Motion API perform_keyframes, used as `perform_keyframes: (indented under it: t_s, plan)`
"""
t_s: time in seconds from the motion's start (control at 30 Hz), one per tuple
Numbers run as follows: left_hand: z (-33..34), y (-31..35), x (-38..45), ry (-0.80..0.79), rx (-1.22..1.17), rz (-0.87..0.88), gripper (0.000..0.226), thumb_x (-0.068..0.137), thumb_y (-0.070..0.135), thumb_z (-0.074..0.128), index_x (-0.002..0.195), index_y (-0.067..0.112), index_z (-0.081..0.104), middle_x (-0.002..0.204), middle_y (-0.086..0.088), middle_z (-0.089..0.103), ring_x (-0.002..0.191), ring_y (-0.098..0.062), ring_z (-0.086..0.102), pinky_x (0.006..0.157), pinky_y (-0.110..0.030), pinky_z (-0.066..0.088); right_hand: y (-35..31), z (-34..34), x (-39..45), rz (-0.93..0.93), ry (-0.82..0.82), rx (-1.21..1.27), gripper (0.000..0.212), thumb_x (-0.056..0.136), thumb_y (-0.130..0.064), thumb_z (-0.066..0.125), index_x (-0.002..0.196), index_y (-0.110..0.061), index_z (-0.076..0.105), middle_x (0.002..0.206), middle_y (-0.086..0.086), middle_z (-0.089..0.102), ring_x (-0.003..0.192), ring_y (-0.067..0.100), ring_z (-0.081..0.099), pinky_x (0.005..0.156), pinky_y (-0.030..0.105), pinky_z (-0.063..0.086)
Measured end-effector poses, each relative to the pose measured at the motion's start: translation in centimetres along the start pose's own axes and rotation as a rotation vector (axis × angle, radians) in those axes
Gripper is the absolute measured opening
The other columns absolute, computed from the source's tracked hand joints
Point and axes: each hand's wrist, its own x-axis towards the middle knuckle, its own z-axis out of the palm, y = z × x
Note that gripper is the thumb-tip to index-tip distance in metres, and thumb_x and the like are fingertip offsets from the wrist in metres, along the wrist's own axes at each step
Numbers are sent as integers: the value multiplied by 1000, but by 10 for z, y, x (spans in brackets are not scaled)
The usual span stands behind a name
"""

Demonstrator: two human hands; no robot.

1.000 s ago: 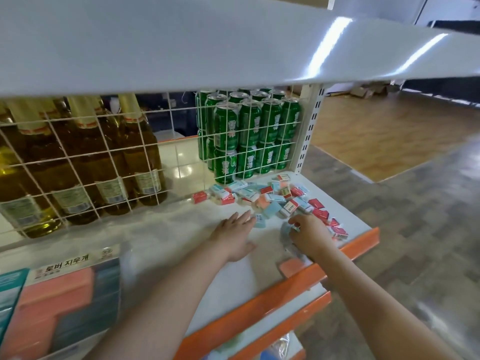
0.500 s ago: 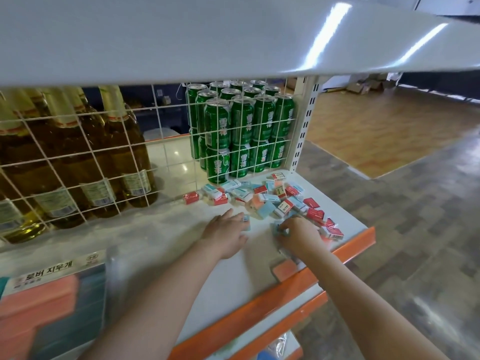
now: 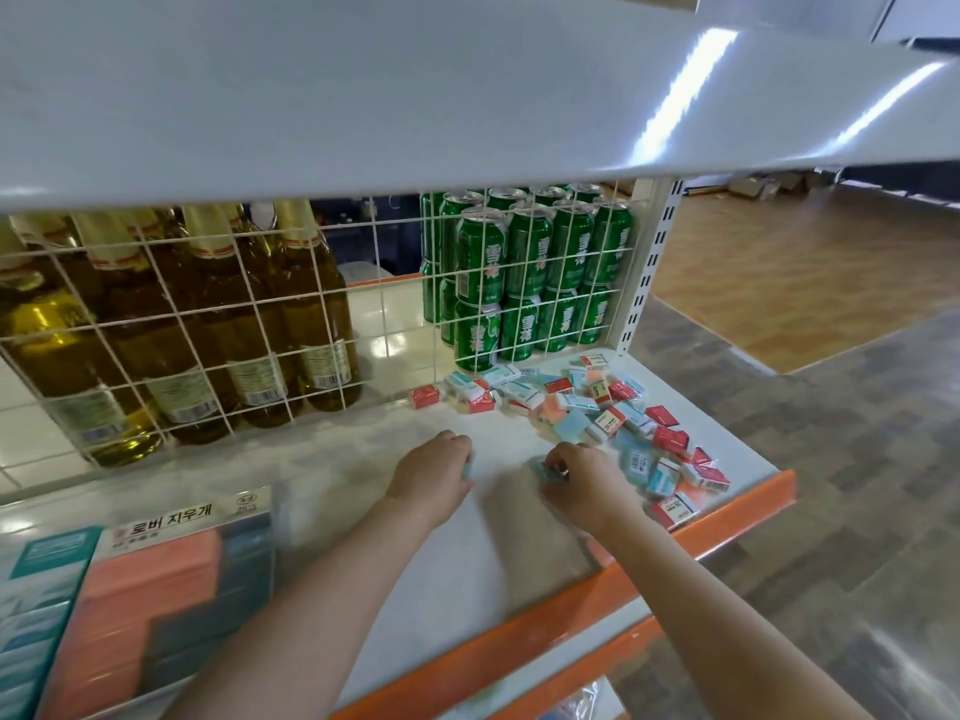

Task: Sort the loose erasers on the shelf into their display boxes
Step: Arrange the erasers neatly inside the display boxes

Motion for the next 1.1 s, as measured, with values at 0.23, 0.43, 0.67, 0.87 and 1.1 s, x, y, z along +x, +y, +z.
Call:
perform_keyframes:
  t_s: [0.23, 0.43, 0.67, 0.87, 1.1]
  plan:
    - [2, -2, -9, 33, -16, -86, 28, 87, 14, 46, 114, 8, 54, 117, -9, 51, 104, -27, 54, 82, -32, 43, 3, -5, -7, 39, 20, -38, 25, 88, -14, 44, 102, -10, 64, 99, 7, 65, 86, 21, 60, 78, 33, 53]
    - [0, -11, -15, 101, -304, -196, 32, 87, 8, 50, 118, 10, 59, 120, -7, 60, 109, -23, 54, 82, -23, 38, 6, -10, -10, 30, 20, 147, 32, 92, -8, 44, 118, -12, 62, 118, 3, 63, 97, 17, 59, 80, 22, 45]
    - [-1, -15, -23, 159, -787, -293, 25, 76, -4, 60, 98, 6, 65, 97, -11, 66, 79, -18, 54, 71, -23, 41, -1, -11, -15, 32, -6, 338, 45, 90, 3, 45, 131, -15, 50, 126, 9, 57, 108, 20, 56, 90, 27, 46]
    - [0, -22, -33, 163, -872, -294, 26, 76, -5, 62, 94, 13, 59, 91, -8, 63, 78, -19, 55, 67, -24, 43, -13, -8, -24, 21, -9, 325, 47, 89, 3, 42, 131, -16, 50, 129, 9, 56, 114, 22, 54, 99, 30, 43]
    - [-2, -29, -49, 176, -896, -270, 28, 80, -1, 62, 106, 10, 64, 88, -6, 61, 69, -15, 53, 62, -19, 42, -25, -7, -31, 18, -12, 316, 49, 89, 1, 40, 132, -21, 49, 131, 6, 55, 113, 21, 54, 94, 28, 43]
